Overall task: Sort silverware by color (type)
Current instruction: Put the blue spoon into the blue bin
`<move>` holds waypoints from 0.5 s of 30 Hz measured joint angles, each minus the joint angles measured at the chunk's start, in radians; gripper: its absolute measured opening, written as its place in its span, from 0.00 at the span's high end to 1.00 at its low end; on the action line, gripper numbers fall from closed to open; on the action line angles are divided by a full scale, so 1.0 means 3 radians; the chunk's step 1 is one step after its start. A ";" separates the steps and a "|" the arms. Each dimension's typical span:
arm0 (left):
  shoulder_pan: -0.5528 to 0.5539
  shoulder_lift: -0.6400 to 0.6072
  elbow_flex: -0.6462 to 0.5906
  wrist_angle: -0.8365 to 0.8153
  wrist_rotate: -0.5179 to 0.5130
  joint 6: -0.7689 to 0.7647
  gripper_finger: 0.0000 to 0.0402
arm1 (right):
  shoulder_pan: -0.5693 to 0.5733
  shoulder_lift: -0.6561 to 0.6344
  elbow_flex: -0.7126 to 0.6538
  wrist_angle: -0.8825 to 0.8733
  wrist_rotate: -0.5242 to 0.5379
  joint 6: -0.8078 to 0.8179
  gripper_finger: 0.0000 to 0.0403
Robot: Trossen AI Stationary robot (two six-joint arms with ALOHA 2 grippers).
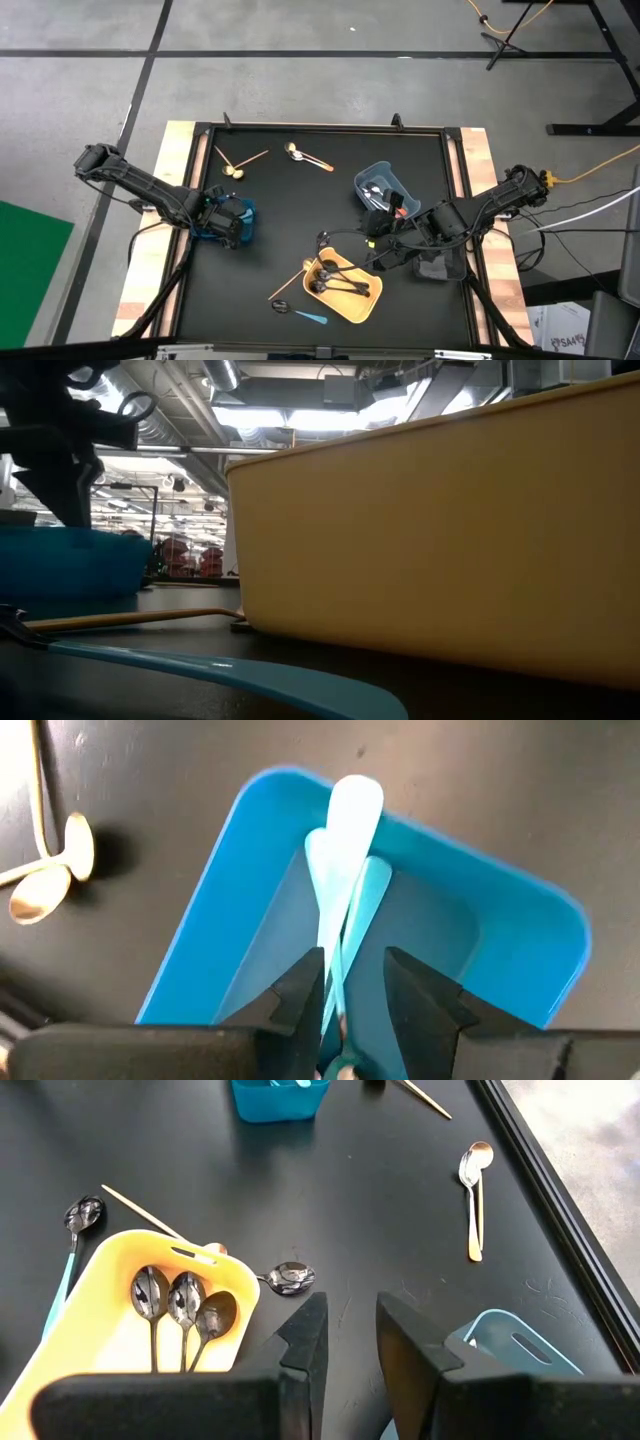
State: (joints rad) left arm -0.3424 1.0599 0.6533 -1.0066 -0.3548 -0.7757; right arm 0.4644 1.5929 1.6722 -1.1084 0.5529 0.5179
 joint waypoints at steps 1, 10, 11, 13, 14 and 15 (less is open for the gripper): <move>0.0000 0.0000 0.0000 0.0040 -0.0020 0.0000 0.75 | -0.0001 0.0000 0.0000 0.0000 0.0000 0.0000 0.81; 0.0000 0.0000 0.0000 0.0136 -0.0333 0.0001 0.75 | -0.0001 0.0000 0.0000 0.0000 0.0000 0.0000 0.81; 0.0000 0.0000 0.0000 0.0142 -0.0329 0.0001 0.75 | -0.0001 0.0000 0.0000 0.0000 0.0000 -0.0001 0.81; 0.0000 0.0000 -0.0001 0.0176 -0.0318 0.0001 0.75 | -0.0001 0.0000 0.0000 0.0000 0.0000 0.0000 0.81; 0.0000 0.0000 -0.0001 0.0210 -0.0320 0.0001 0.75 | -0.0001 0.0000 0.0000 0.0000 -0.0001 0.0000 0.81; 0.0000 0.0000 -0.0001 0.0252 -0.0328 0.0001 0.75 | -0.0001 0.0000 0.0000 0.0000 0.0000 -0.0001 0.81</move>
State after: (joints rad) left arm -0.3424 1.0599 0.6529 -0.9312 -0.4532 -0.7753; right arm 0.4642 1.5929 1.6722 -1.1084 0.5528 0.5176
